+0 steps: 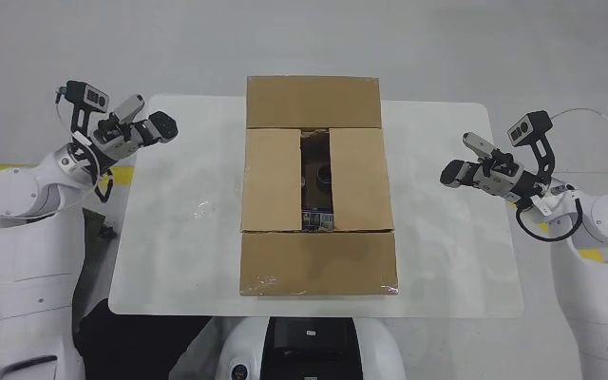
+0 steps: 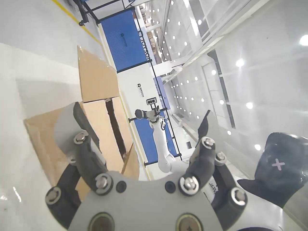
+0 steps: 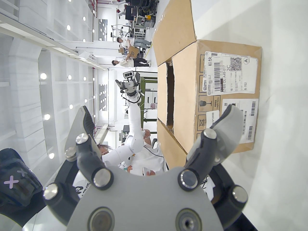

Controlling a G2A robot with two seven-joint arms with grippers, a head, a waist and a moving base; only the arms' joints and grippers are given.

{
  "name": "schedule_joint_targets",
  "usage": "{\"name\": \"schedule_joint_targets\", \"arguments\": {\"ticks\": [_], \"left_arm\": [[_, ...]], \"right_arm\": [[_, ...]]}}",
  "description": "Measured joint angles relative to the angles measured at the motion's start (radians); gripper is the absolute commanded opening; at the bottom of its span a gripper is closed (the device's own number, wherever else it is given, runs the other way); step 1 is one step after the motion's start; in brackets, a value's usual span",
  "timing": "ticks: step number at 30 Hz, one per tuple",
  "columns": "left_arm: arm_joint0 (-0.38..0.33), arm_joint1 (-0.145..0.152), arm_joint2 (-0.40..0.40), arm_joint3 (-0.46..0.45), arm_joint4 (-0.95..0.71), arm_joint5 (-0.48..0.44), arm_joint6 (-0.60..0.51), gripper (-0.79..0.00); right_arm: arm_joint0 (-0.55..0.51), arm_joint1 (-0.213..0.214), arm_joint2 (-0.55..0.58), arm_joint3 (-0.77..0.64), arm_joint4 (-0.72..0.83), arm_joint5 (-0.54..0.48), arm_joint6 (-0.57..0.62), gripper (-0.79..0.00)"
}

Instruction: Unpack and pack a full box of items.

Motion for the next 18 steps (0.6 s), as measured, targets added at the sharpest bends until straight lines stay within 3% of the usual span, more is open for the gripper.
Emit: {"name": "schedule_joint_targets", "arguments": {"ticks": [9, 18], "left_arm": [[-0.046, 0.018, -0.02, 0.082, -0.004, 0.015, -0.062, 0.0], [-0.051, 0.019, -0.012, 0.091, -0.009, 0.013, -0.06, 0.0]], "right_arm": [[0.0, 0.0, 0.0, 0.0, 0.0, 0.0, 0.0, 0.0], [0.0, 0.0, 0.0, 0.0, 0.0, 0.0, 0.0, 0.0]]}}
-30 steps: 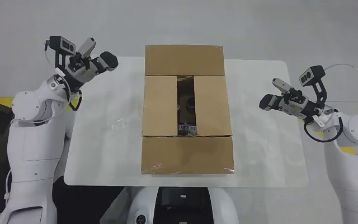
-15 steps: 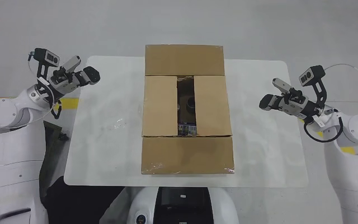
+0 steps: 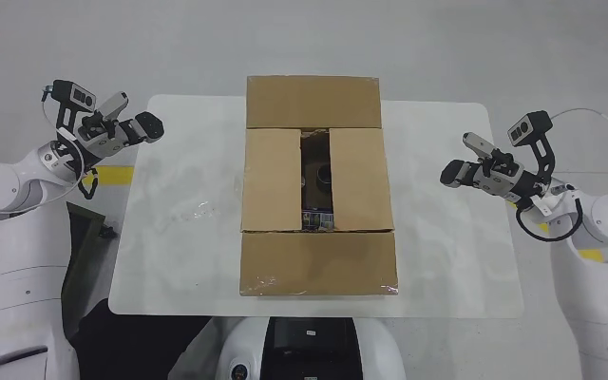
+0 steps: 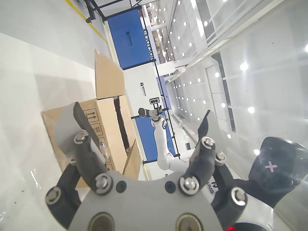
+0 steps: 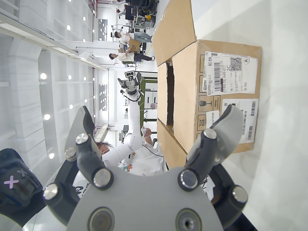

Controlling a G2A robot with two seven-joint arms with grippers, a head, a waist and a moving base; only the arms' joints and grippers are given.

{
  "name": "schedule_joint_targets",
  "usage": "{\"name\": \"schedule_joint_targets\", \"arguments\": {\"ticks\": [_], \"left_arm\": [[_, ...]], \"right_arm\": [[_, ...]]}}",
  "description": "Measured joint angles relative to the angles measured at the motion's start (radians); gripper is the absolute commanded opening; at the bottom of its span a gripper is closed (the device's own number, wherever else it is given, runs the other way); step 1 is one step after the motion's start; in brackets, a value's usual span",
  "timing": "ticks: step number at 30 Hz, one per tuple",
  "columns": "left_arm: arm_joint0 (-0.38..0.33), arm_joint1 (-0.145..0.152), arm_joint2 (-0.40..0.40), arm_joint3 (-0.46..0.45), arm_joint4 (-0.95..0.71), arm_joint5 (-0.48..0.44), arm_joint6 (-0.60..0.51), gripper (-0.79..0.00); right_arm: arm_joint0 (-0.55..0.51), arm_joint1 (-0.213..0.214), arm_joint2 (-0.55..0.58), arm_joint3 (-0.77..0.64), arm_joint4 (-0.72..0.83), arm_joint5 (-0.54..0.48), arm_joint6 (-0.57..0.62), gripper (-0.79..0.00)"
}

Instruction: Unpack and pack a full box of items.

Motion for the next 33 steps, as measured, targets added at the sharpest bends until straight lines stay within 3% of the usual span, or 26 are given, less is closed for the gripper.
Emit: {"name": "schedule_joint_targets", "arguments": {"ticks": [12, 23, 33], "left_arm": [[0.0, 0.0, 0.0, 0.0, 0.0, 0.0, 0.0, 0.0], [0.0, 0.0, 0.0, 0.0, 0.0, 0.0, 0.0, 0.0], [0.0, 0.0, 0.0, 0.0, 0.0, 0.0, 0.0, 0.0]], "right_arm": [[0.025, -0.003, -0.052, -0.095, 0.015, 0.037, -0.012, 0.0], [0.15, -0.033, -0.326, -0.206, -0.002, 0.133, -0.053, 0.0], [0.22, -0.056, -0.486, -0.209, -0.077, 0.185, -0.12, 0.0]]}}
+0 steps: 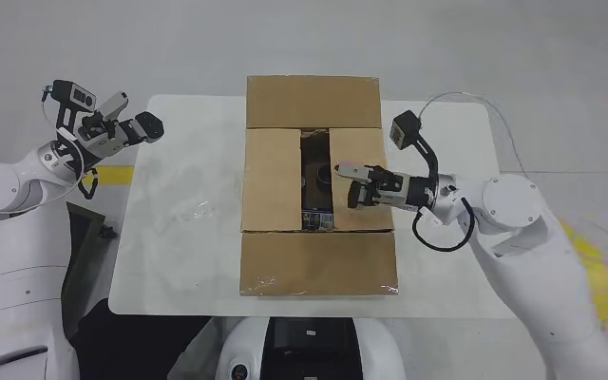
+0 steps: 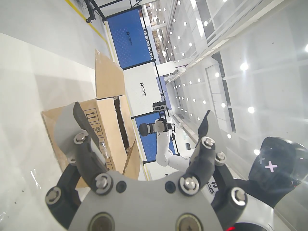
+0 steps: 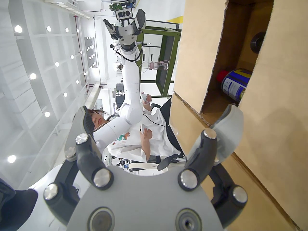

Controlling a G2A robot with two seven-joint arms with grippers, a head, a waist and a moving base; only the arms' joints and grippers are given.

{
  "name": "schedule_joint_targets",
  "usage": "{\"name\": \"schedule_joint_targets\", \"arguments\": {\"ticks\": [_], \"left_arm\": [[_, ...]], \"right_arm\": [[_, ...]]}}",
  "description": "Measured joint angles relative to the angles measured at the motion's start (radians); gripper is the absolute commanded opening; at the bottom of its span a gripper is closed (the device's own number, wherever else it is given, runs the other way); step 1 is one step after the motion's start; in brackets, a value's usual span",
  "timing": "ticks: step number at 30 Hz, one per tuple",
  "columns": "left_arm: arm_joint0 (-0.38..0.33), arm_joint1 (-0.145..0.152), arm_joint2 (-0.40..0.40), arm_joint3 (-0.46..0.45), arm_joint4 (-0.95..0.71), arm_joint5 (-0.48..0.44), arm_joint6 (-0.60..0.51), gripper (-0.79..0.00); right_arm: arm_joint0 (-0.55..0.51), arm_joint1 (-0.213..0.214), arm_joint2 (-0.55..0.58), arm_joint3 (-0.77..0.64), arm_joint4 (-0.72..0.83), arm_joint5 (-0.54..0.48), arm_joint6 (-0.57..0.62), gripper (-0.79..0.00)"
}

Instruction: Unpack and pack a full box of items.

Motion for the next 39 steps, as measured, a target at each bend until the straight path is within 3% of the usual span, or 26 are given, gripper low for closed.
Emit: {"name": "schedule_joint_targets", "arguments": {"ticks": [18, 39], "left_arm": [[0.0, 0.0, 0.0, 0.0, 0.0, 0.0, 0.0, 0.0], [0.0, 0.0, 0.0, 0.0, 0.0, 0.0, 0.0, 0.0]], "right_arm": [[0.109, -0.054, -0.21, 0.108, -0.038, -0.011, -0.048, 0.0], [0.119, -0.098, -0.295, 0.167, -0.027, -0.011, -0.111, 0.0]]}}
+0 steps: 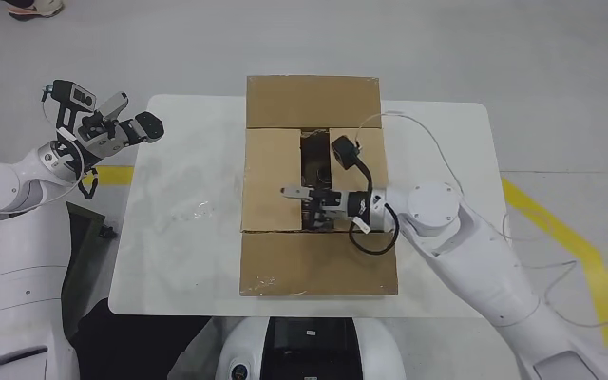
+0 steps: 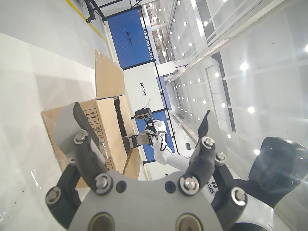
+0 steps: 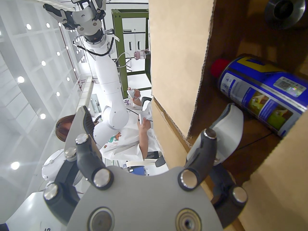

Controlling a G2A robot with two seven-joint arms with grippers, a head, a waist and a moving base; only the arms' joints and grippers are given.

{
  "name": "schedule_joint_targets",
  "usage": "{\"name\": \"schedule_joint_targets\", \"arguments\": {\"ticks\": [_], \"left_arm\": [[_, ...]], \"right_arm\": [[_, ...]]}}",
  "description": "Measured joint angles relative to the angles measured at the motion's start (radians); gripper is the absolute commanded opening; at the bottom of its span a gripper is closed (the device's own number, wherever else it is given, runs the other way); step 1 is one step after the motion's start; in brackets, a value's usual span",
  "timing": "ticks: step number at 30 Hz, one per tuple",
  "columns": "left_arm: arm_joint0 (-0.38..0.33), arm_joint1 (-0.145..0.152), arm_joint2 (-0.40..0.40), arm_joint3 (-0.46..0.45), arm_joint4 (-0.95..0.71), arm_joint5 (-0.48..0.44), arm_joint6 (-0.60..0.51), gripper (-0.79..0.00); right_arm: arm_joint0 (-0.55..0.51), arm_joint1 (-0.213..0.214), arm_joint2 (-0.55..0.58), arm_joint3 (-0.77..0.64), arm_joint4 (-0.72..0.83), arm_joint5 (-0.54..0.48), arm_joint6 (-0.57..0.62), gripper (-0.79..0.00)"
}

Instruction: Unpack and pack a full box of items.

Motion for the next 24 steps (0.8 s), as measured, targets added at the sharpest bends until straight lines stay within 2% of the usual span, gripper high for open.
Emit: {"name": "schedule_joint_targets", "arguments": {"ticks": [12, 24], "left_arm": [[0.0, 0.0, 0.0, 0.0, 0.0, 0.0, 0.0, 0.0], [0.0, 0.0, 0.0, 0.0, 0.0, 0.0, 0.0, 0.0]], "right_arm": [[0.004, -0.035, -0.027, 0.061, 0.101, -0.073, -0.017, 0.0], [0.005, -0.048, 0.02, 0.053, 0.215, -0.091, 0.023, 0.0]]}}
